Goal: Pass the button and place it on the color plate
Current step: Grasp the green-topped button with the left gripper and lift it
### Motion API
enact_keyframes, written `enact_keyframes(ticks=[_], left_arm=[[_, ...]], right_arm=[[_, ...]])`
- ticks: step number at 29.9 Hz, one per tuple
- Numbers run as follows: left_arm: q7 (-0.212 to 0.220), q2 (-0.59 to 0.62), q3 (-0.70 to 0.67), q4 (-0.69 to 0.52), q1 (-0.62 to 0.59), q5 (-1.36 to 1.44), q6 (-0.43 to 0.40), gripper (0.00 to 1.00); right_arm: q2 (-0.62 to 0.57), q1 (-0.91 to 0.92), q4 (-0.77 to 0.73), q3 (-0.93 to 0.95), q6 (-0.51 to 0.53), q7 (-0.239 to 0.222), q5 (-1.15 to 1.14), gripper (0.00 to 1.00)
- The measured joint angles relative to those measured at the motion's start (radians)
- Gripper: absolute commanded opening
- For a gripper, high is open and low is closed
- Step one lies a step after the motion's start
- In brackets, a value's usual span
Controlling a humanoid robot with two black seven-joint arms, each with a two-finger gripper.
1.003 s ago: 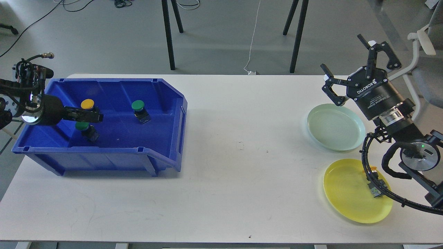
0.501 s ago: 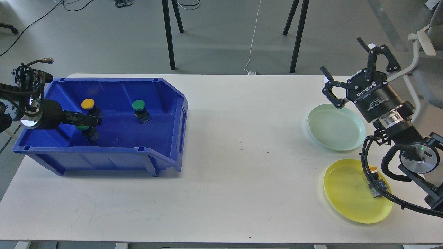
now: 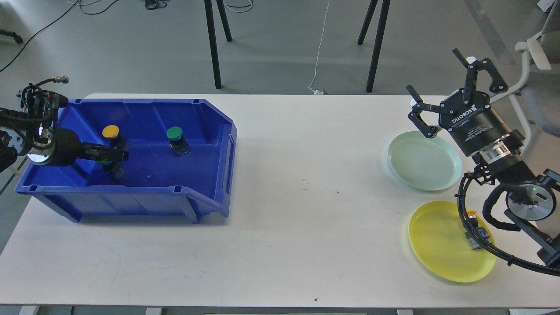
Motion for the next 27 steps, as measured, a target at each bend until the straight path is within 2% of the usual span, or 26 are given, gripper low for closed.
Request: enact_keyframes(ticks=[7, 10, 13, 16, 27], left_arm=[[0.000, -0.001, 0.000, 0.002, 0.011, 0.000, 0.000, 0.87], [0.000, -0.007, -0.001, 0.003, 0.020, 0.000, 0.000, 0.74], [0.000, -0.017, -0.001, 0.003, 0.026, 0.000, 0.000, 0.48], [0.000, -0.020, 0.000, 0.004, 0.027, 0.000, 0.000, 0.35], [0.000, -0.022, 0.000, 0.004, 0.026, 0.000, 0.000, 0.14]], right_arm=[[0.000, -0.001, 0.001, 0.003, 0.000, 0.000, 0.000, 0.98], [0.000, -0.001, 0.002, 0.003, 0.000, 0.000, 0.000, 0.98], [0.000, -0.001, 0.002, 0.002, 0.000, 0.000, 0.000, 0.98], [0.000, -0.001, 0.002, -0.001, 0.000, 0.000, 0.000, 0.98], [0.000, -0.013, 0.004, -0.001, 0.000, 0.000, 0.001, 0.98]])
